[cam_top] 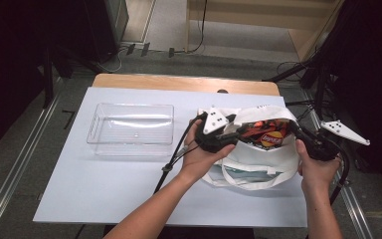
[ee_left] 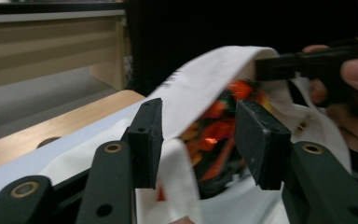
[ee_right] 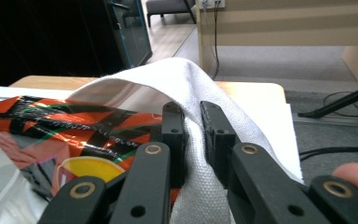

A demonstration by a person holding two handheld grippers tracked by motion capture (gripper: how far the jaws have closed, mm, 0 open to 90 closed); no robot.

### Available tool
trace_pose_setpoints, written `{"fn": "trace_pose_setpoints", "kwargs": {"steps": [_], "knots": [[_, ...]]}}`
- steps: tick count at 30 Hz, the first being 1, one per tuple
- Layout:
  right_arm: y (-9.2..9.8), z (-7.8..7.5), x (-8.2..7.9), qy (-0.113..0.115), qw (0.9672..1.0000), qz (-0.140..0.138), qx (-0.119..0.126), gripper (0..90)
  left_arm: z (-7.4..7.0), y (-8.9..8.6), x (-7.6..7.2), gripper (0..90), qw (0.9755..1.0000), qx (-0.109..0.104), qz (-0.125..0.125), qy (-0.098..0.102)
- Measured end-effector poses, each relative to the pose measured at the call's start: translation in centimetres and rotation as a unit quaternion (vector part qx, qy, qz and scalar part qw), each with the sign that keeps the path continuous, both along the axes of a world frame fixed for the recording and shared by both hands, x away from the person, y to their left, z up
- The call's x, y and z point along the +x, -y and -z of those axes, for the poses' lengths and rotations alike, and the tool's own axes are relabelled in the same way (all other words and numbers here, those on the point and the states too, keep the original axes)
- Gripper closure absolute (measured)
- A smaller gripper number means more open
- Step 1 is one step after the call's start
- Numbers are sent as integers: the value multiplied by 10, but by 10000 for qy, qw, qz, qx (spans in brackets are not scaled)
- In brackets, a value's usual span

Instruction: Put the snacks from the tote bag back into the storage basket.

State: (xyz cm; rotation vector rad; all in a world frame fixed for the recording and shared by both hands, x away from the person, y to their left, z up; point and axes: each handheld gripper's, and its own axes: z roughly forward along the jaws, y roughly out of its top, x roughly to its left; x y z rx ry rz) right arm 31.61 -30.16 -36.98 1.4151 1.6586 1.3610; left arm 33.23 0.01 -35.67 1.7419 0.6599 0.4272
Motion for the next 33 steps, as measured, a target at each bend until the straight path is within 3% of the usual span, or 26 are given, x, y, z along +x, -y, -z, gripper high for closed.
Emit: {"fn": "trace_pose_setpoints", "kwargs": {"steps": [2, 3, 5, 7, 9, 11, 13, 17, 21, 22, 24, 25, 26, 27, 28, 29, 31, 33], "knots": [[0, 0, 0, 12, 10000, -22, 15, 828, -1, 12, -2, 491, 9995, 198, 239, -52], [-1, 0, 0, 3, 10000, -32, 14, 828, 1, 19, -2, 433, 9989, 269, 371, -133], [-3, 1, 0, 10, 10000, -81, 20, 828, 4, 30, -1, 409, 9982, 474, 296, -205], [-4, 1, -1, 28, 9999, -112, -20, 828, 8, 37, 4, 413, 9975, 540, 243, -387], [-5, 0, -1, 24, 9999, -125, -7, 828, 9, 40, 6, 521, 9977, 472, 141, -458], [-5, -1, -1, 14, 9999, -155, 9, 829, 9, 42, 6, 740, 9975, 576, 116, -387], [-6, -1, -1, 23, 9998, -194, 2, 829, 10, 41, 4, 889, 9964, 696, 328, -350], [-3, -3, 0, 88, 9999, -136, -53, 826, 8, 32, 2, 900, 9959, 715, 415, -370], [17, -5, 5, 104, 9986, 190, 482, 820, 11, 14, 1, 900, 9964, 527, 518, -412], [19, -4, 7, 66, 9984, 269, 487, 819, 12, 9, 0, 900, 9966, 497, 502, -417], [23, 3, 12, -53, 9983, 343, 468, 820, 13, -1, 0, 900, 9968, 375, 522, -466], [23, 14, 17, -211, 9980, 352, 482, 822, 14, -6, 0, 900, 9969, 357, 497, -485], [23, 14, 17, -211, 9980, 352, 482, 822, 15, -8, 0, 900, 9972, 341, 466, -480], [15, 30, 22, -493, 9977, 226, 403, 825, 16, -12, 0, 900, 9975, 297, 424, -481], [15, 30, 22, -493, 9977, 226, 403, 825, 16, -13, 0, 900, 9976, 260, 424, -477], [10, 38, 25, -642, 9974, 139, 300, 826, 16, -15, 0, 900, 9977, 248, 400, -483], [-4, 66, 32, -1077, 9942, 4, -4, 829, 16, -16, 1, 900, 9977, 197, 389, -515], [-8, 92, 39, -1413, 9900, -41, -17, 832, 17, -14, 0, 900, 9979, 229, 366, -490]]}}
